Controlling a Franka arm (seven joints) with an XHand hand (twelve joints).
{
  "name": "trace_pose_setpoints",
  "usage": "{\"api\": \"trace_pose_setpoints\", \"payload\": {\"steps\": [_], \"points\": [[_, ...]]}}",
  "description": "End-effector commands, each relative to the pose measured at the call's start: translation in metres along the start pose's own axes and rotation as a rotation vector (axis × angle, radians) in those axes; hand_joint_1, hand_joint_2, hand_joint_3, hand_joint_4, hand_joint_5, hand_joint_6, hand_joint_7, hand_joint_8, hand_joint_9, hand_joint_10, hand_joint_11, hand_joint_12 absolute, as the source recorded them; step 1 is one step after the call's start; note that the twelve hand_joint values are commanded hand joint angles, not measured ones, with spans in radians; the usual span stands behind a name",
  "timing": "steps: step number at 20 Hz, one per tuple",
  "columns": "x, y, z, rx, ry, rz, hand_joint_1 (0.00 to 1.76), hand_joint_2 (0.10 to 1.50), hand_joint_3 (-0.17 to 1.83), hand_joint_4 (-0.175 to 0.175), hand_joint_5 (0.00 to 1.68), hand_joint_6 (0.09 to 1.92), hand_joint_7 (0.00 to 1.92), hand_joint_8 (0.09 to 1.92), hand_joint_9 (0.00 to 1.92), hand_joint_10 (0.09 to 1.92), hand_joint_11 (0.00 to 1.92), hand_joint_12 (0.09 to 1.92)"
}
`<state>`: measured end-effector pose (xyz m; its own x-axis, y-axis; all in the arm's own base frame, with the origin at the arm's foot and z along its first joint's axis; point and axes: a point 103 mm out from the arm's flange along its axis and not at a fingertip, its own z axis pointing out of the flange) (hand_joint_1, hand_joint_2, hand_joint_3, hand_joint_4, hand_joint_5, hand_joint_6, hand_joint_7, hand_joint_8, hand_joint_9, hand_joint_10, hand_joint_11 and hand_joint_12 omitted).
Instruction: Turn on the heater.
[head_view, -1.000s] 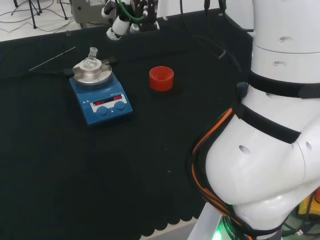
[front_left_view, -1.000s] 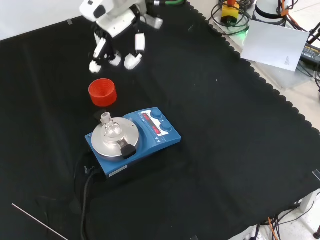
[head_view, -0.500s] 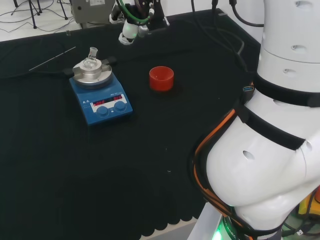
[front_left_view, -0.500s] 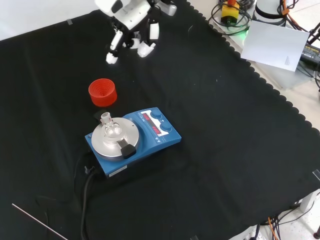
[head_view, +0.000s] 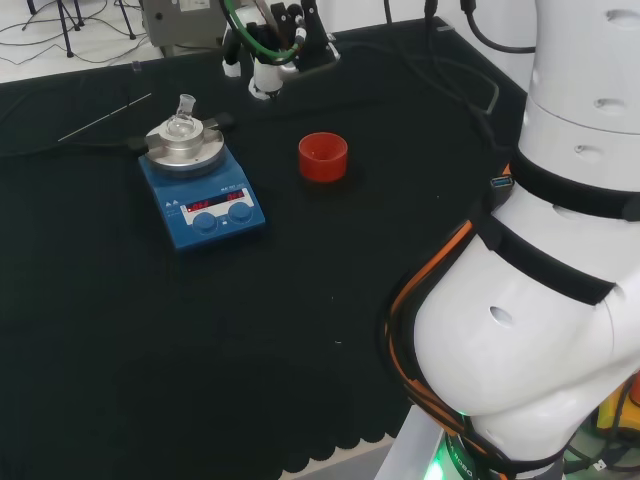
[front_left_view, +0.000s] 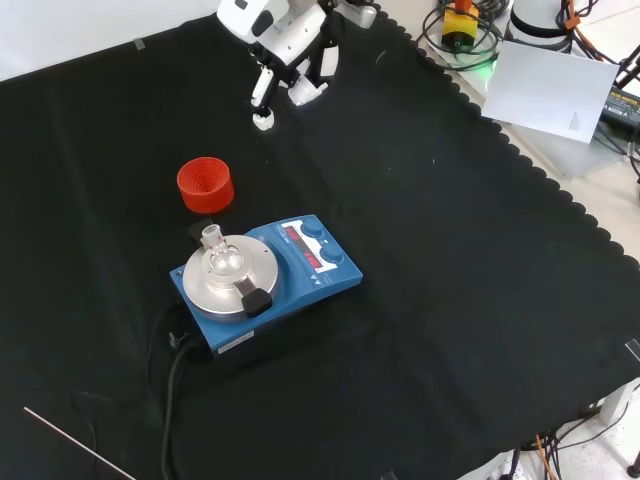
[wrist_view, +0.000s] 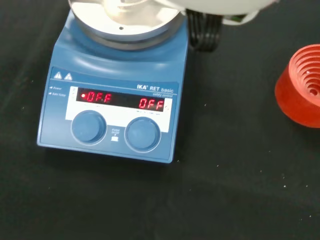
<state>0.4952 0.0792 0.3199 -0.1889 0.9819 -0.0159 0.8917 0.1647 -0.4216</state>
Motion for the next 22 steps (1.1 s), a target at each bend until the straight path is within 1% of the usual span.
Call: {"api": "trace_pose_setpoints", "payload": {"steps": [1, 4, 7, 11, 22], "points": [[0.012, 0.004, 0.001, 0.095, 0.011, -0.033, 1.46, 0.67, 1.00, -0.044, 0.41, 0.79, 1.82, 1.78, 1.92, 1.77, 1.92, 1.73], [0.013, 0.008, 0.006, 0.139, 0.012, -0.032, 1.48, 0.66, 1.04, -0.042, 0.37, 0.78, 1.84, 1.79, 1.92, 1.79, 1.92, 1.74], [0.016, 0.012, 0.014, 0.208, 0.004, -0.030, 1.49, 0.64, 1.08, -0.039, 0.33, 0.76, 1.85, 1.79, 1.92, 1.80, 1.92, 1.74], [0.020, 0.013, 0.022, 0.264, 0.006, -0.040, 1.50, 0.63, 1.10, -0.036, 0.30, 0.73, 1.85, 1.79, 1.92, 1.80, 1.92, 1.75], [0.030, 0.010, 0.041, 0.342, -0.011, -0.051, 1.50, 0.62, 1.13, -0.028, 0.28, 0.62, 1.85, 1.80, 1.92, 1.81, 1.92, 1.74]]}}
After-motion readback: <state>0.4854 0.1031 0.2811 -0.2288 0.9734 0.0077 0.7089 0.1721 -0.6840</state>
